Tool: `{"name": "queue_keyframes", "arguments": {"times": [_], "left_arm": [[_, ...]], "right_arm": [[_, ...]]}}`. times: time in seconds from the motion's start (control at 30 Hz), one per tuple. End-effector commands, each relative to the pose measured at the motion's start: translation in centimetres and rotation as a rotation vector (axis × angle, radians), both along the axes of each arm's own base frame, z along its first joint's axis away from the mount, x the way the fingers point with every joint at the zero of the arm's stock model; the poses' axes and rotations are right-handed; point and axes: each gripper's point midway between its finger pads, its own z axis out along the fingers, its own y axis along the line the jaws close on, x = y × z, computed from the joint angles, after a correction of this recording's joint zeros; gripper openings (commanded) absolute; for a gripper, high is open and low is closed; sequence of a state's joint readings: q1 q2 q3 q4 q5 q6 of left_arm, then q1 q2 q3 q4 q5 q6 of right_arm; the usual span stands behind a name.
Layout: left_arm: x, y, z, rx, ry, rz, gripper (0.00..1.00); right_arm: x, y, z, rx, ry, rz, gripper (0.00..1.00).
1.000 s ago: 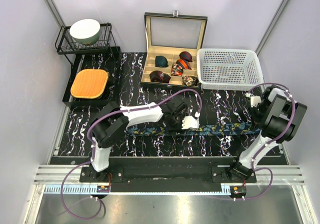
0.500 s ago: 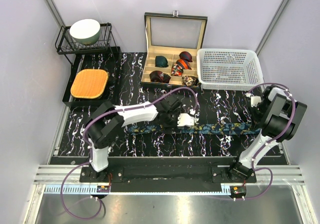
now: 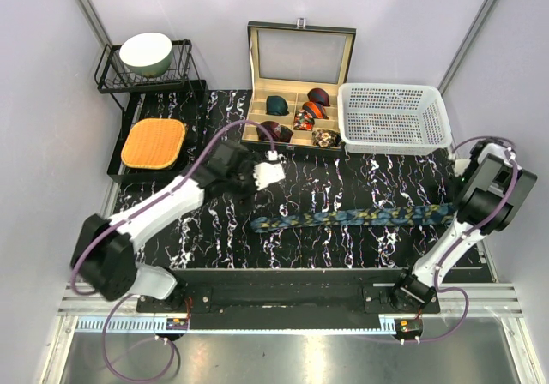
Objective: Roll the ties
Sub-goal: Flatten out the tie at the center of the board.
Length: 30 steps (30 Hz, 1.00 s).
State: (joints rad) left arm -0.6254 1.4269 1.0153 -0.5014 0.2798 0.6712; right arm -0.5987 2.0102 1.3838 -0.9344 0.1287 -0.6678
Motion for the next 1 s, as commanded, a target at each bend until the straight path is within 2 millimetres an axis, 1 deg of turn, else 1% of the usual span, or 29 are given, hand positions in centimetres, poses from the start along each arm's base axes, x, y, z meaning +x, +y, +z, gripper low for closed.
{"name": "queue_keyframes", "arguments": {"times": [0.0, 0.03, 0.07, 0.1, 0.13, 0.17, 0.2, 0.23, 0.27, 0.3, 0.33, 0.37, 0.4, 0.43, 0.47, 0.5, 0.53, 0.57, 0.6, 0.63, 0.67, 0.7, 0.73, 0.77, 0.83, 0.87, 0.9, 0.93, 0.97], "left_arm": [[1.0, 1.3, 4.1, -0.126, -0.141, 0.115, 0.99], [0.9, 1.9, 3.9, -0.134, -0.149, 0.142, 0.99], [1.0, 2.3, 4.6, -0.165, -0.172, 0.165, 0.99], [1.1, 2.5, 6.9, -0.254, -0.213, 0.162, 0.99], [0.3, 2.7, 6.7, -0.289, -0.208, 0.146, 0.99], [-0.3, 2.6, 7.2, -0.327, -0.221, 0.120, 0.99], [-1.3, 1.9, 7.4, -0.359, -0.234, 0.041, 0.99], [-2.3, 1.8, 7.6, -0.374, -0.245, -0.004, 0.99], [-3.2, 1.7, 6.9, -0.371, -0.220, -0.041, 0.99], [-4.3, 1.3, 6.4, -0.374, -0.188, -0.100, 0.99], [-4.5, 1.1, 5.8, -0.360, -0.170, -0.106, 0.99], [-4.8, 0.7, 5.2, -0.347, -0.138, -0.104, 0.99], [-4.8, 0.6, 4.6, -0.325, -0.124, -0.109, 0.99], [-4.7, 0.3, 2.7, -0.280, -0.079, -0.113, 0.99], [-4.4, -0.2, 2.1, -0.224, -0.095, -0.114, 0.99], [-4.3, -0.5, 1.4, -0.192, -0.089, -0.119, 0.99], [-4.0, -0.8, 0.6, -0.158, -0.080, -0.118, 0.99], [-3.8, -0.9, -1.1, -0.103, -0.051, -0.115, 0.99], [-3.2, -1.5, -0.8, -0.096, -0.058, -0.114, 0.99], [-3.0, -1.8, -1.1, -0.082, -0.053, -0.112, 0.99], [-3.1, -2.2, -2.4, -0.046, -0.026, -0.119, 0.99], [-2.9, -2.6, -2.4, -0.029, -0.036, -0.139, 0.99], [-2.9, -2.9, -2.6, -0.013, -0.038, -0.149, 0.99], [-3.0, -3.3, -3.8, 0.020, -0.025, -0.166, 0.99], [-2.8, -3.9, -4.4, 0.046, -0.027, -0.177, 0.99], [-2.8, -4.2, -4.6, 0.051, -0.027, -0.188, 0.99], [-2.8, -4.4, -5.4, 0.067, -0.011, -0.197, 0.99], [-2.6, -4.7, -5.4, 0.070, -0.010, -0.201, 0.99], [-2.8, -4.8, -5.6, 0.074, 0.005, -0.218, 0.99]], "right_arm": [[5.4, -5.1, 0.1, -0.147, -0.145, -0.018, 0.09], [5.5, -5.4, 0.7, -0.155, -0.148, -0.017, 0.09], [5.5, -5.5, 1.2, -0.158, -0.155, -0.016, 0.09], [5.1, -5.1, 1.8, -0.143, -0.150, -0.004, 0.09], [5.2, -4.7, 3.4, -0.143, -0.188, 0.006, 0.10], [5.1, -4.2, 4.2, -0.127, -0.206, 0.019, 0.10], [4.7, -3.2, 5.2, -0.092, -0.216, 0.029, 0.13], [5.1, -2.0, 7.4, -0.061, -0.292, 0.043, 0.15], [5.5, -0.8, 8.4, -0.018, -0.339, 0.055, 0.17], [5.7, 1.3, 9.4, 0.074, -0.391, 0.064, 0.23], [5.8, 2.4, 11.2, 0.089, -0.443, 0.081, 0.25], [5.7, 3.6, 11.7, 0.123, -0.457, 0.113, 0.27], [5.3, 6.3, 11.7, 0.198, -0.433, 0.158, 0.27], [5.1, 7.6, 12.1, 0.209, -0.430, 0.188, 0.28], [4.2, 9.2, 11.1, 0.247, -0.393, 0.229, 0.29], [4.3, 11.2, 10.7, 0.266, -0.375, 0.289, 0.29], [4.0, 12.3, 10.6, 0.265, -0.374, 0.323, 0.31], [2.9, 13.7, 9.2, 0.290, -0.329, 0.366, 0.31], [3.1, 14.9, 8.6, 0.277, -0.323, 0.420, 0.31], [2.9, 15.6, 8.4, 0.272, -0.322, 0.449, 0.31], [1.9, 16.3, 7.3, 0.288, -0.287, 0.468, 0.30], [2.0, 16.5, 6.8, 0.276, -0.289, 0.484, 0.30], [1.9, 17.3, 6.2, 0.279, -0.271, 0.509, 0.29], [1.5, 17.5, 5.3, 0.281, -0.253, 0.512, 0.29], [1.2, 17.8, 4.0, 0.284, -0.221, 0.514, 0.28], [1.1, 17.9, 3.3, 0.285, -0.211, 0.510, 0.27], [0.9, 17.8, 2.6, 0.287, -0.191, 0.504, 0.27], [1.0, 17.7, 2.2, 0.282, -0.186, 0.496, 0.27], [1.1, 17.7, 1.6, 0.278, -0.185, 0.490, 0.27]]}}
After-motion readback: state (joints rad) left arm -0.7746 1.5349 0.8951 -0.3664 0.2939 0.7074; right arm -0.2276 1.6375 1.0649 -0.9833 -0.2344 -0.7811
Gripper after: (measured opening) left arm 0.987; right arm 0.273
